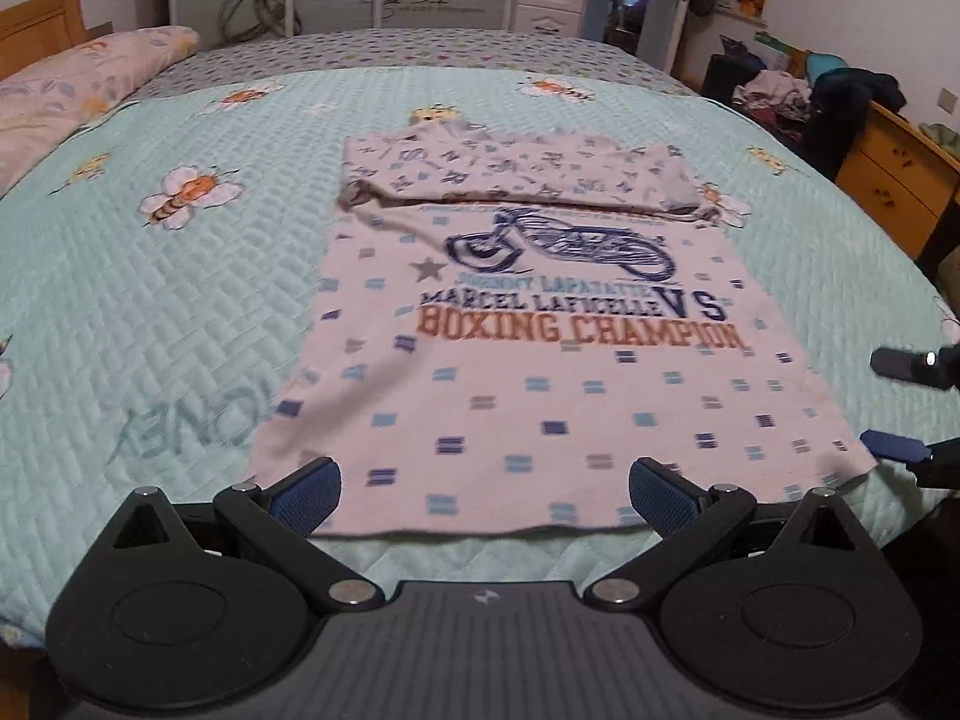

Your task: Fold clothes

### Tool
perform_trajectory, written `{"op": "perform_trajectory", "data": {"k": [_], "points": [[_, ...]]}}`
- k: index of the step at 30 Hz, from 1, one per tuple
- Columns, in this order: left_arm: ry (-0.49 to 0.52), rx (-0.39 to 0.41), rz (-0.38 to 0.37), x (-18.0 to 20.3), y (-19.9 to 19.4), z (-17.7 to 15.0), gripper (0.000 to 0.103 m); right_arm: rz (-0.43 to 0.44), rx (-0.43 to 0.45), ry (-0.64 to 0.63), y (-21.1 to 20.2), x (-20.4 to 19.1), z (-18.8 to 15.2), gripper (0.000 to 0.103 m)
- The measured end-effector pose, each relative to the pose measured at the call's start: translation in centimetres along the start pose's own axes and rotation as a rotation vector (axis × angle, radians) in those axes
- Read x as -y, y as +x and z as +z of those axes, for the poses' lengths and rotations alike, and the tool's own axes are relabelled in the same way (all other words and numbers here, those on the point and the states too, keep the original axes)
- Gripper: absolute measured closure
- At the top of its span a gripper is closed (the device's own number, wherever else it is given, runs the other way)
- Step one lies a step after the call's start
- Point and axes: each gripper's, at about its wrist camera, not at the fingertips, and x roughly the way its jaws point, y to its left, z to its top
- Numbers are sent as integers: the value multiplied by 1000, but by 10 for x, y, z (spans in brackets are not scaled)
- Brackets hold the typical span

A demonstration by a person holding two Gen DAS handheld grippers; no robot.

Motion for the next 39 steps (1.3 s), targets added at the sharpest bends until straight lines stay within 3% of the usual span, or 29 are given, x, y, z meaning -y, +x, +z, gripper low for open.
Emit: {"op": "perform_trajectory", "data": {"k": [6, 11, 21, 25, 30, 32, 39], "points": [[-75, 24, 29, -23, -3, 0, 1, 65, 13, -64, 39, -32, 33, 14], [-107, 30, 77, -48, -2, 4, 1, 38, -89, -70, 79, -35, 44, 14], [-334, -86, -70, -123, 19, 1, 1, 99, -14, 77, -13, 35, 7, 14], [-397, -152, -103, -135, 39, 2, 1, 137, -46, 174, -12, 49, 10, 13], [-349, -152, -110, -118, 40, 1, 1, 170, -54, 200, -2, 48, 4, 12], [-325, -159, -88, -112, 40, 2, 1, 180, -51, 196, -2, 46, 1, 12], [-263, -264, 94, -98, 45, 14, 1, 183, -36, 184, -3, 46, -3, 12]]}}
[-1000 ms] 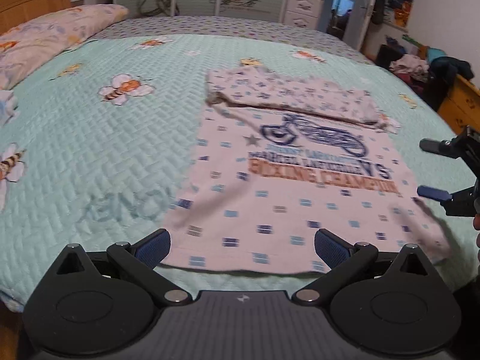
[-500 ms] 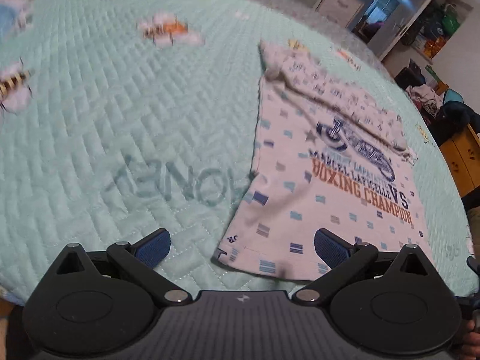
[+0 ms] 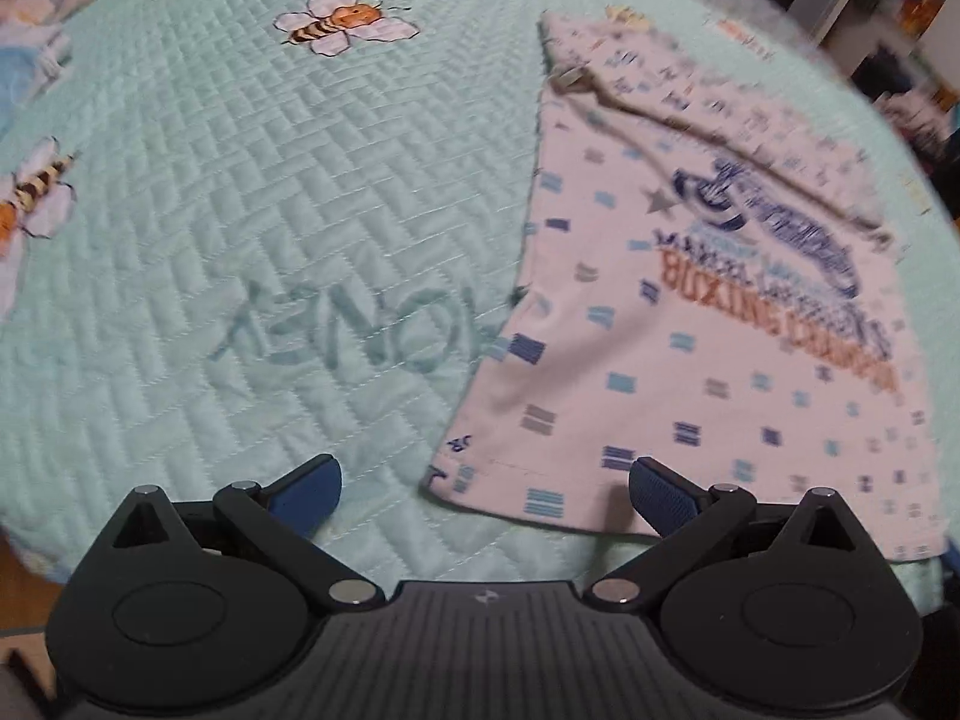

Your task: Fold clothes

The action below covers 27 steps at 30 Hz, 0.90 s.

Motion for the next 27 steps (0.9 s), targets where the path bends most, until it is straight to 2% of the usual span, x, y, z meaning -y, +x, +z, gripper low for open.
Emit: {"op": "perform_trajectory", "data": {"k": [3, 8, 15, 27], "points": [[30, -13, 42, 6, -2, 2, 1, -4, 4, -11, 0, -1, -1, 12], [98, 16, 100, 21, -8, 6, 1, -7, 8, -29, 1, -1, -3, 12], [154, 33, 106, 36, -11, 10, 1, -5, 11, -31, 1, 1, -4, 12], [174, 46, 112, 43, -15, 12, 1, -9, 13, -35, -1, -1, -4, 12]]}}
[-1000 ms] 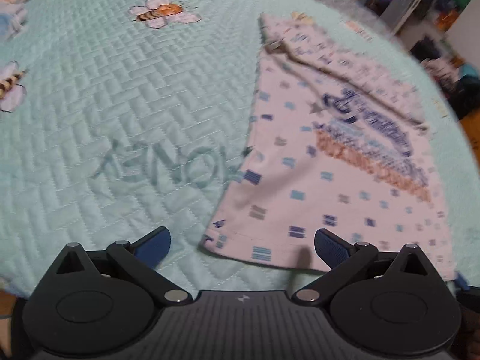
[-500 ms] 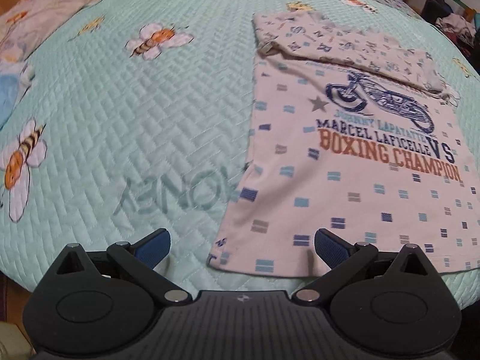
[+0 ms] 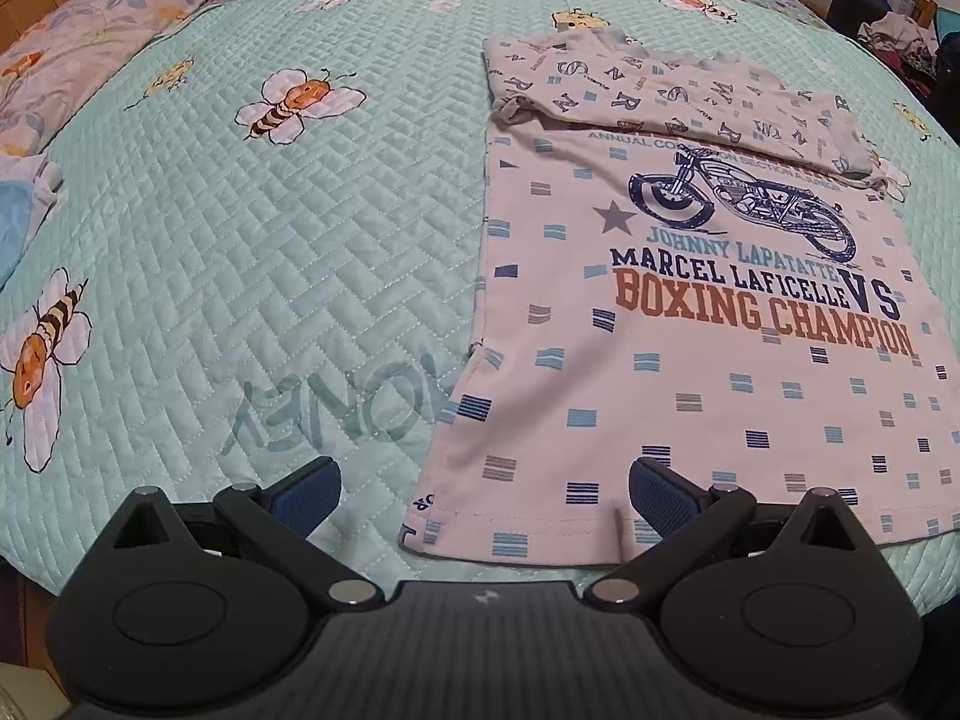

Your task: Fold clothes

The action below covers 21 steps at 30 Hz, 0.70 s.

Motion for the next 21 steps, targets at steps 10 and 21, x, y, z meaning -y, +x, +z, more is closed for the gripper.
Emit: {"op": "perform_trajectory", "data": {"k": [10, 21], "points": [[0, 10, 26, -7, 1, 0, 1, -16, 11, -96, 2, -28, 2, 12], [-33, 7, 40, -19, 15, -11, 1, 5, -4, -280, 60, -102, 25, 11]]}}
